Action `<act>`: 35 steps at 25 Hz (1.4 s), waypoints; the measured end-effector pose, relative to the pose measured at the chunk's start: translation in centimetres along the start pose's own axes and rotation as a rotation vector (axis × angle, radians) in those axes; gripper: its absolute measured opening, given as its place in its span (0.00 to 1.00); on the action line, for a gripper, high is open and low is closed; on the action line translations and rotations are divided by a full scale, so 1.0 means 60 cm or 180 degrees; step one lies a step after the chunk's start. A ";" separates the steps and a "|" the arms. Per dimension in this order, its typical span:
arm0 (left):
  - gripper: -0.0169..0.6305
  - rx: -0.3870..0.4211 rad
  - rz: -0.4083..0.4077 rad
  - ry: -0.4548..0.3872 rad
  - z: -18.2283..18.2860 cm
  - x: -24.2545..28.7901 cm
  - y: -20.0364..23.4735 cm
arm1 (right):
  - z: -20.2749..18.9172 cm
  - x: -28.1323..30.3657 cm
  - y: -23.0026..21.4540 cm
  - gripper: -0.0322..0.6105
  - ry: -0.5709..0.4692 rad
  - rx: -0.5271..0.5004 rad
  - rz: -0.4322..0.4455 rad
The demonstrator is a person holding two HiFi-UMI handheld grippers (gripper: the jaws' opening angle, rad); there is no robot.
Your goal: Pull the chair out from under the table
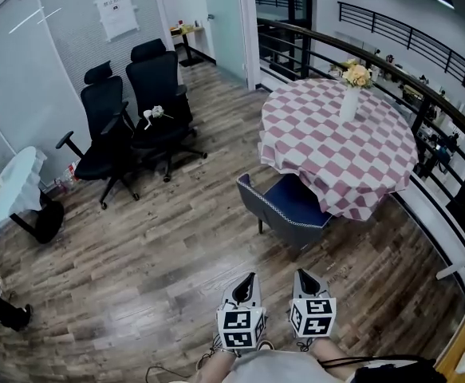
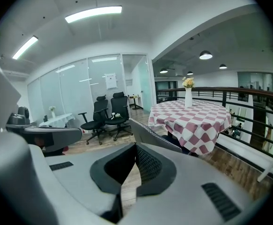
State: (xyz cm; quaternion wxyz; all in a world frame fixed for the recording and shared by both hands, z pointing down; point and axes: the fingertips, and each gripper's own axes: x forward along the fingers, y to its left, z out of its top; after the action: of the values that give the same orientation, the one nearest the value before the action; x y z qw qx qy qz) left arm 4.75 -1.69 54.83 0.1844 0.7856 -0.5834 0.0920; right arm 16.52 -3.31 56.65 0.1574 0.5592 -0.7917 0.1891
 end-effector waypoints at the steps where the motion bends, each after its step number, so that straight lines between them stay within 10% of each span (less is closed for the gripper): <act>1: 0.03 0.0021 -0.0031 0.0014 0.001 0.008 0.004 | 0.002 0.009 -0.001 0.08 0.0007 0.0014 -0.0028; 35: 0.03 0.0434 -0.1011 0.0200 0.154 0.272 0.246 | 0.154 0.312 0.111 0.08 -0.0118 0.0487 -0.0715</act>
State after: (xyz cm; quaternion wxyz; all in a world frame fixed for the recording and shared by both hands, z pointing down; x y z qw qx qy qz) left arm -5.02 -23.49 54.94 0.1611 0.8753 -0.4382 0.1256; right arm 3.78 -21.11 56.34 0.1198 0.6580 -0.7102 0.2197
